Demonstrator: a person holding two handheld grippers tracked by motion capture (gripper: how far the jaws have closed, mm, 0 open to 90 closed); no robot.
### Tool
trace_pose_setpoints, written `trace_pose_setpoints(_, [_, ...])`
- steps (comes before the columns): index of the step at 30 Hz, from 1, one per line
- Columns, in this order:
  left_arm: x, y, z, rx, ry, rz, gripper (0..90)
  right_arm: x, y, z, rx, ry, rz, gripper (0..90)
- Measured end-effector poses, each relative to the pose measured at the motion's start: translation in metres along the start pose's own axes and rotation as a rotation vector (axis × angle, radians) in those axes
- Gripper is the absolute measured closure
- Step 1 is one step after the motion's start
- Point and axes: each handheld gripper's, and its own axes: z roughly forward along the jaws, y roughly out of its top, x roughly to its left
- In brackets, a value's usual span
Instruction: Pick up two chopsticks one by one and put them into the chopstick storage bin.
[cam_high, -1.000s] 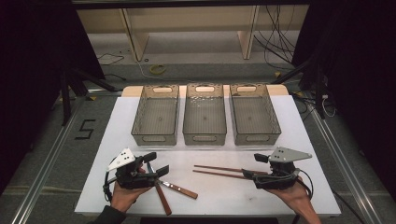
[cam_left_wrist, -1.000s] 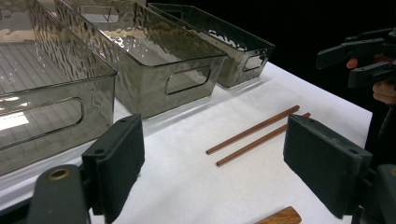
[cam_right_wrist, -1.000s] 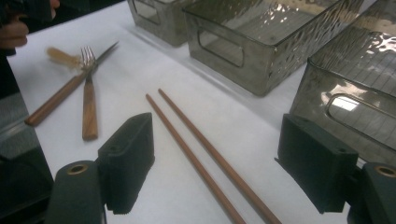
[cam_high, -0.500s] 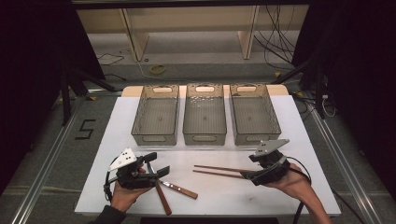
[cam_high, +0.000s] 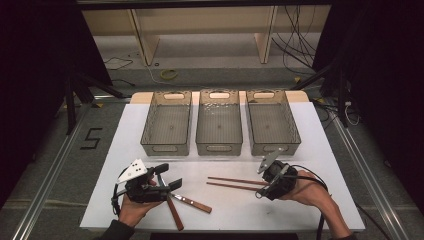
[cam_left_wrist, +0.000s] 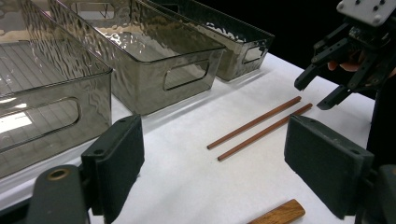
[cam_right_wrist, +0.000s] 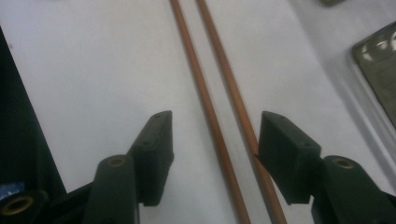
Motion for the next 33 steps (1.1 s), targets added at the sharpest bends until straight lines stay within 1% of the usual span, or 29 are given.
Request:
trace_pose_setpoints(1, [0.000,0.000,0.000,0.002,0.000,0.001,19.5,0.000,0.000,0.000,0.000,0.000,0.000,48.8])
trace_pose_setpoints(2, [0.000,0.000,0.000,0.002,0.000,0.002,19.5,-0.001,0.001,0.002,0.009,0.010,-0.015,49.6])
trace_pose_setpoints(4, [0.000,0.000,0.000,0.002,-0.002,0.002,19.5,-0.002,0.002,0.004,0.037,0.013,-0.023,52.7])
trace_pose_setpoints(5, [0.000,0.000,0.000,0.001,-0.003,0.004,19.5,-0.004,0.002,0.006,0.051,0.008,-0.034,53.7])
trace_pose_setpoints(7, [0.000,0.000,0.000,0.000,-0.003,0.005,19.5,-0.005,0.002,0.008,0.069,0.013,-0.031,55.7])
trace_pose_setpoints(9, [0.000,0.000,0.000,0.001,-0.003,0.005,19.5,-0.007,0.002,0.010,0.076,0.016,-0.045,57.0])
trace_pose_setpoints(10, [0.000,0.000,0.000,0.000,-0.003,0.005,19.5,-0.006,0.002,0.010,0.093,0.021,-0.035,58.0])
trace_pose_setpoints(11, [0.000,0.000,0.000,-0.001,-0.004,0.005,19.5,-0.006,0.002,0.012,0.093,0.018,-0.048,58.7])
trace_pose_setpoints(12, [0.000,0.000,0.000,-0.001,-0.004,0.006,19.5,-0.007,0.002,0.014,0.106,0.018,-0.057,59.7])
trace_pose_setpoints(15, [0.000,0.000,0.000,0.001,-0.003,0.006,19.5,-0.007,0.004,0.020,0.133,0.013,-0.063,62.3])
trace_pose_setpoints(16, [0.000,0.000,0.000,0.001,-0.003,0.007,19.5,-0.007,0.004,0.020,0.133,0.013,-0.063,62.3])
trace_pose_setpoints(17, [0.000,0.000,0.000,0.001,-0.003,0.007,19.6,-0.007,0.004,0.020,0.145,0.016,-0.069,62.9])
trace_pose_setpoints(20, [0.000,0.000,0.000,0.001,-0.004,0.006,19.6,-0.006,0.005,0.025,0.154,0.017,-0.074,63.4])
trace_pose_setpoints(21, [0.000,0.000,-0.001,0.000,-0.004,0.006,19.6,-0.006,0.006,0.025,0.167,0.020,-0.070,63.4])
trace_pose_setpoints(22, [0.000,0.000,-0.001,0.000,-0.004,0.006,19.6,-0.006,0.006,0.026,0.161,0.023,-0.070,63.4])
trace_pose_setpoints(28, [0.000,0.000,0.000,0.001,-0.004,0.007,19.6,-0.007,0.006,0.029,0.175,0.021,-0.066,65.0])
trace_pose_setpoints(29, [0.000,0.000,0.000,0.001,-0.003,0.006,19.6,-0.008,0.006,0.030,0.176,0.026,-0.075,65.2])
trace_pose_setpoints(32, [0.000,0.000,0.000,0.001,-0.004,0.007,19.7,-0.006,0.007,0.031,0.185,0.026,-0.078,66.7])
trace_pose_setpoints(33, [0.000,0.000,0.000,0.002,-0.004,0.007,19.7,-0.007,0.007,0.032,0.193,0.025,-0.088,67.4])
